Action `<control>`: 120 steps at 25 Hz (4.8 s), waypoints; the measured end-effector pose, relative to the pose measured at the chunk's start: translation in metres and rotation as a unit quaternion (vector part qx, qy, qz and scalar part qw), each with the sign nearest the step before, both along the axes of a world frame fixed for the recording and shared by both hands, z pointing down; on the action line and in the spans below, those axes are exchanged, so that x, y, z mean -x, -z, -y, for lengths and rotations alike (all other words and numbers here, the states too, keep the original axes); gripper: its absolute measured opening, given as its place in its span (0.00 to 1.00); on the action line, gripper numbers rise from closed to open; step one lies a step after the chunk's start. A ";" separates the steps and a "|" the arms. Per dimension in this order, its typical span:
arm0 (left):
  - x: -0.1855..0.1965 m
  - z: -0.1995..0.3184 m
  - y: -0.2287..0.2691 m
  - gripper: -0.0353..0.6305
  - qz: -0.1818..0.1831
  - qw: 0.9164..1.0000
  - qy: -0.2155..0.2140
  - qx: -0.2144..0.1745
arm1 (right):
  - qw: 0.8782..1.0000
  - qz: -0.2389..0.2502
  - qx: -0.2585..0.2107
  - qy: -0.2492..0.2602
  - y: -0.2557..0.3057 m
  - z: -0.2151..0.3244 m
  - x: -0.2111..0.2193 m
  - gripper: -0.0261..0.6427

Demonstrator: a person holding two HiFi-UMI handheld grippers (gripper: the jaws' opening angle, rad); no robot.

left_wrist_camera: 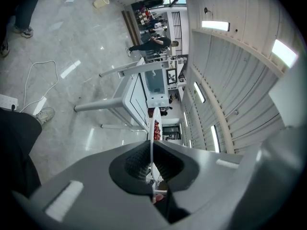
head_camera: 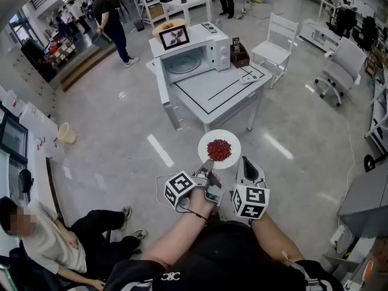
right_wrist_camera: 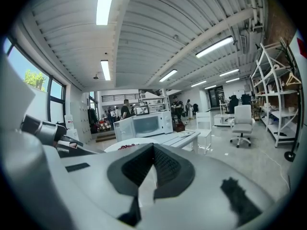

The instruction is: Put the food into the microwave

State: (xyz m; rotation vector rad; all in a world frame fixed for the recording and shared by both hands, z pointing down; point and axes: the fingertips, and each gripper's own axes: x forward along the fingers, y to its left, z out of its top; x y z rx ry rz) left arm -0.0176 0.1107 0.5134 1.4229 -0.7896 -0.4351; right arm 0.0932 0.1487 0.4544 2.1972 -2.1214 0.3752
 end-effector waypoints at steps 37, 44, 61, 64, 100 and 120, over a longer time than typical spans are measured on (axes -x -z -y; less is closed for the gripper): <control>-0.052 0.126 -0.009 0.07 -0.027 0.999 -0.011 -0.016 | 1.000 -0.020 0.010 0.007 -0.013 0.119 -0.034 0.05; -0.065 0.174 -0.013 0.07 -0.027 1.000 -0.012 -0.006 | 0.999 -0.023 0.028 0.008 -0.022 0.163 -0.043 0.05; -0.098 0.304 -0.018 0.07 -0.035 0.999 -0.017 0.012 | 0.997 -0.043 0.066 -0.001 -0.023 0.291 -0.062 0.05; -0.103 0.327 -0.017 0.07 -0.040 0.999 -0.013 0.016 | 0.997 -0.048 0.068 -0.006 -0.019 0.312 -0.067 0.05; -0.066 0.461 -0.018 0.08 -0.017 0.985 0.171 0.010 | 0.986 -0.045 0.044 0.154 -0.010 0.476 -0.068 0.05; -0.039 0.520 -0.042 0.07 0.012 0.967 0.253 0.024 | 0.974 -0.032 0.061 0.216 -0.026 0.508 -0.068 0.05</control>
